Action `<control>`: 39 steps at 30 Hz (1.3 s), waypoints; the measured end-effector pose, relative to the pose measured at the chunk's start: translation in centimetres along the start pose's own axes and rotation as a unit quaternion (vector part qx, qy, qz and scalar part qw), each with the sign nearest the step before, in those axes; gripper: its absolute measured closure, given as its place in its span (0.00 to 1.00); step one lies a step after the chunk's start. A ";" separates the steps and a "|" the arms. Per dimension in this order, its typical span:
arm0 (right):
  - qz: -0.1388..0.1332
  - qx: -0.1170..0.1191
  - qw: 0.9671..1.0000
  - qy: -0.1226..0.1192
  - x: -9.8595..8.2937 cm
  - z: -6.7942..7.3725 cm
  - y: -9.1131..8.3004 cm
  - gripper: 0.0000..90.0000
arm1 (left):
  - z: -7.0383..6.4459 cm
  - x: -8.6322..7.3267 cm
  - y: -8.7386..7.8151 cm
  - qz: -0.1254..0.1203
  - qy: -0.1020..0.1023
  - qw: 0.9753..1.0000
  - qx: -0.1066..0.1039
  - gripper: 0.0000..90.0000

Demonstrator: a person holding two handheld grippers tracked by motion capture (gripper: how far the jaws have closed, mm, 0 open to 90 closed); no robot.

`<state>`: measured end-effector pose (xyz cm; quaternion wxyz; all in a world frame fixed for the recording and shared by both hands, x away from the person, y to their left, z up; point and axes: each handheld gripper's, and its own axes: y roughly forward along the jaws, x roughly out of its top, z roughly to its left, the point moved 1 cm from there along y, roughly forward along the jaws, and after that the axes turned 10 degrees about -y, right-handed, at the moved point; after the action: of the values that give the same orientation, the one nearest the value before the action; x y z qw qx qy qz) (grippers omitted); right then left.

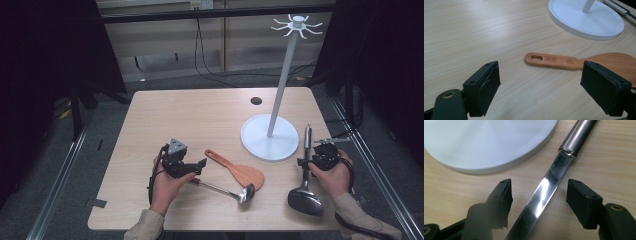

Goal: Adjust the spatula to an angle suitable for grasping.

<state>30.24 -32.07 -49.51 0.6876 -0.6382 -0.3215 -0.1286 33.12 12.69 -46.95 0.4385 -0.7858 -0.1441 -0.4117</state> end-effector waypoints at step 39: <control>-0.082 -0.001 0.989 0.121 1.5 -3.1 -2.9 0.84 | -0.3 0.3 -0.2 -0.007 0.008 1.000 -0.007 0.17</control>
<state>30.50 -35.11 -46.21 0.7080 -0.5902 -0.2867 -0.2613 33.01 12.53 -46.49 0.4315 -0.7845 -0.1436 -0.4217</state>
